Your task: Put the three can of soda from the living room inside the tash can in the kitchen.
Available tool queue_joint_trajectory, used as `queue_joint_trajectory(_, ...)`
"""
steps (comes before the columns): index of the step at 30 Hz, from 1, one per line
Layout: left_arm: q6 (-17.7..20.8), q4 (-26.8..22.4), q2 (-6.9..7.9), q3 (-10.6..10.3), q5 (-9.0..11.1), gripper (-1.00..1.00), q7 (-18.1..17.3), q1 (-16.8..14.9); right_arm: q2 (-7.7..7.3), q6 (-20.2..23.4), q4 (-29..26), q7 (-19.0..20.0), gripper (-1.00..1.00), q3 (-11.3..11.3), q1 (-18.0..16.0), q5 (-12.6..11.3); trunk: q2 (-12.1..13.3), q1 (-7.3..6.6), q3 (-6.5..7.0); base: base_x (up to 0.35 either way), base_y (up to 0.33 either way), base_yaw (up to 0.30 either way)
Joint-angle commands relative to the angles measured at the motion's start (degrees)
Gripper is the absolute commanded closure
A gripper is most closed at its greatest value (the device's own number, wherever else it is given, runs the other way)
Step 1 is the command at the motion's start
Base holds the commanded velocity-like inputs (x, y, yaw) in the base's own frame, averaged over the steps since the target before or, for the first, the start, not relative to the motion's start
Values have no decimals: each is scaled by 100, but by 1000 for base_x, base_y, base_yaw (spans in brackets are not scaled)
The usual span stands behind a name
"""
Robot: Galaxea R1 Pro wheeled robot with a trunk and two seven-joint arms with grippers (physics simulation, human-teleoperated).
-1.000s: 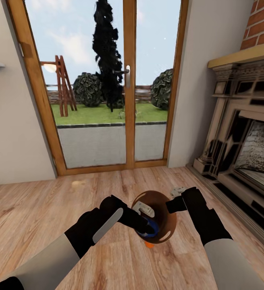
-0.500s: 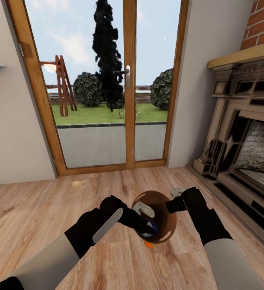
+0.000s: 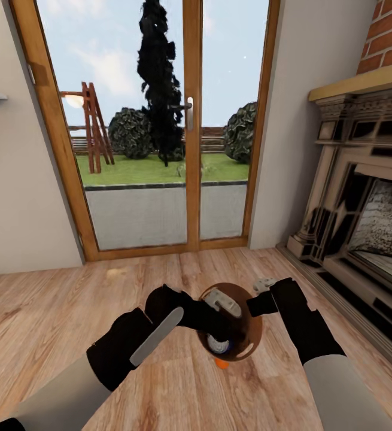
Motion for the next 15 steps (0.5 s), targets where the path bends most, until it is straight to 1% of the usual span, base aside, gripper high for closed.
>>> queue_joint_trajectory(1, 0, -271, 11, 15, -6, -100, -3, 146, 1, 24, -2, 21, 100, -13, -2, -118, 0, 0, 1, 0, 0, 0)
queue_joint_trajectory(3, 0, -499, 82, 25, -3, -100, -10, 297, 1, 24, -2, 21, 100, -19, -2, -118, 0, 0, 1, 0, 0, 0)
queue_joint_trajectory(4, 0, -718, 290, 28, -2, -100, -67, 410, 1, 24, -2, 21, 100, -35, -2, -118, 0, 0, 1, 0, 0, 0)
queue_joint_trajectory(5, 0, -813, 428, 31, 2, -100, -135, 439, 0, 24, -2, 21, 100, -44, -2, -118, 0, 0, 1, 0, 0, 0)
queue_joint_trajectory(7, 0, -896, 592, 38, 4, -100, -257, 460, -5, 24, -2, 21, 100, -49, -2, -118, 0, 0, 1, 0, 0, 0)
queue_joint_trajectory(8, 0, -973, 769, 45, 6, -100, -452, 473, -15, 24, -2, 21, 100, -53, -2, -118, 0, 0, 1, 0, 0, 0)
queue_joint_trajectory(9, 0, -1006, 863, 49, 4, -100, -569, 478, -21, 24, -2, 21, 100, -56, -2, -118, 0, 0, 1, 0, 0, 0)
queue_joint_trajectory(10, -10, -1053, 1055, 57, 3, -100, -826, 486, -29, 24, -2, 21, 100, -61, -2, -118, 0, 0, 1, 0, 0, 0)
queue_joint_trajectory(11, -60, -1070, 1153, 60, 2, -100, -953, 488, -31, 24, -2, 21, 100, -62, -2, -118, 0, 0, 1, 0, 0, 0)
queue_joint_trajectory(12, -202, -1095, 1364, 67, 1, -100, -1186, 492, -43, 24, -2, 21, 100, -64, -2, -118, 0, 0, 1, 0, 0, 0)
queue_joint_trajectory(13, -472, -1116, 1717, 149, 6, -100, -1490, 496, -59, 24, 1, 23, 100, -71, -2, -118, 0, 0, 1, 0, 0, 0)
queue_joint_trajectory(14, -650, -1117, 1952, 294, 10, -100, -1697, 499, -68, 24, 0, 24, 100, -73, -2, -118, 0, 0, 1, 0, 0, 0)
queue_joint_trajectory(15, -732, -1115, 2057, 390, 11, -100, -1806, 510, -71, 24, 0, 25, 100, -74, -2, -118, 0, 0, 1, 0, 0, 0)
